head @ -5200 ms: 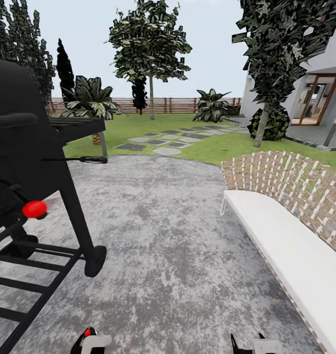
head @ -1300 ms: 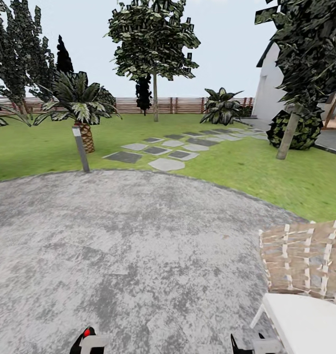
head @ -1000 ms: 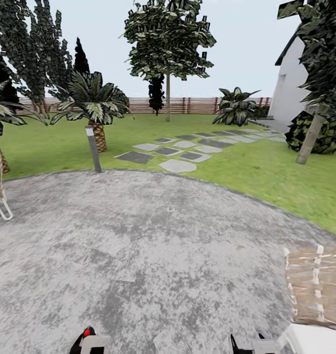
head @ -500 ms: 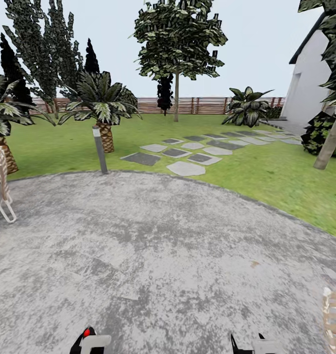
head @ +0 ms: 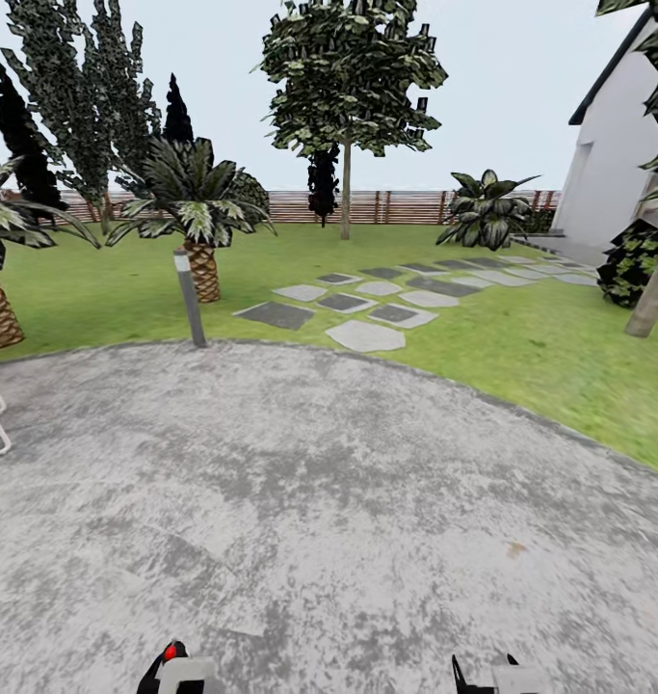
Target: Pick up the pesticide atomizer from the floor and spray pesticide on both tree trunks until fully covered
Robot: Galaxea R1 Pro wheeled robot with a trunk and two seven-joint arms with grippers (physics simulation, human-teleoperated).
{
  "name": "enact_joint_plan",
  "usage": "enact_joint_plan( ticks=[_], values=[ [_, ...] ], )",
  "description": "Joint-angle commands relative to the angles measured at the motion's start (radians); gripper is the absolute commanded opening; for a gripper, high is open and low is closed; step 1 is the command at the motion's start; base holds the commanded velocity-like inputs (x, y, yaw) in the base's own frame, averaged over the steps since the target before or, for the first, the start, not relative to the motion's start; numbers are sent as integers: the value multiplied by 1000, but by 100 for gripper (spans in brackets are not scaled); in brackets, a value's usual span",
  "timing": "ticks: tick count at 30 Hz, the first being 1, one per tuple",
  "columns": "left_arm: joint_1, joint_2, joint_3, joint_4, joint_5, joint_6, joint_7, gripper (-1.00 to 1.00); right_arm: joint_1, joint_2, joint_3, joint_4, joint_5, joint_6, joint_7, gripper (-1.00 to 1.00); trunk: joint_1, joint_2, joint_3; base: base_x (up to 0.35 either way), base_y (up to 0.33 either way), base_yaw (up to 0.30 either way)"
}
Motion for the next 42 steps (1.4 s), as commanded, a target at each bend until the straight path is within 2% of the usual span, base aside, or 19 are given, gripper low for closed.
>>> enact_joint_plan(
  ticks=[1,42],
  values=[
    [0,0,0,0,0,0,0,-100,0,0,0,0,0,0,0,100,0,0,0,339,0,0],
    [0,1,0,0,0,0,0,-100,0,0,0,0,0,0,0,100,0,0,0,339,0,0]
  ],
)
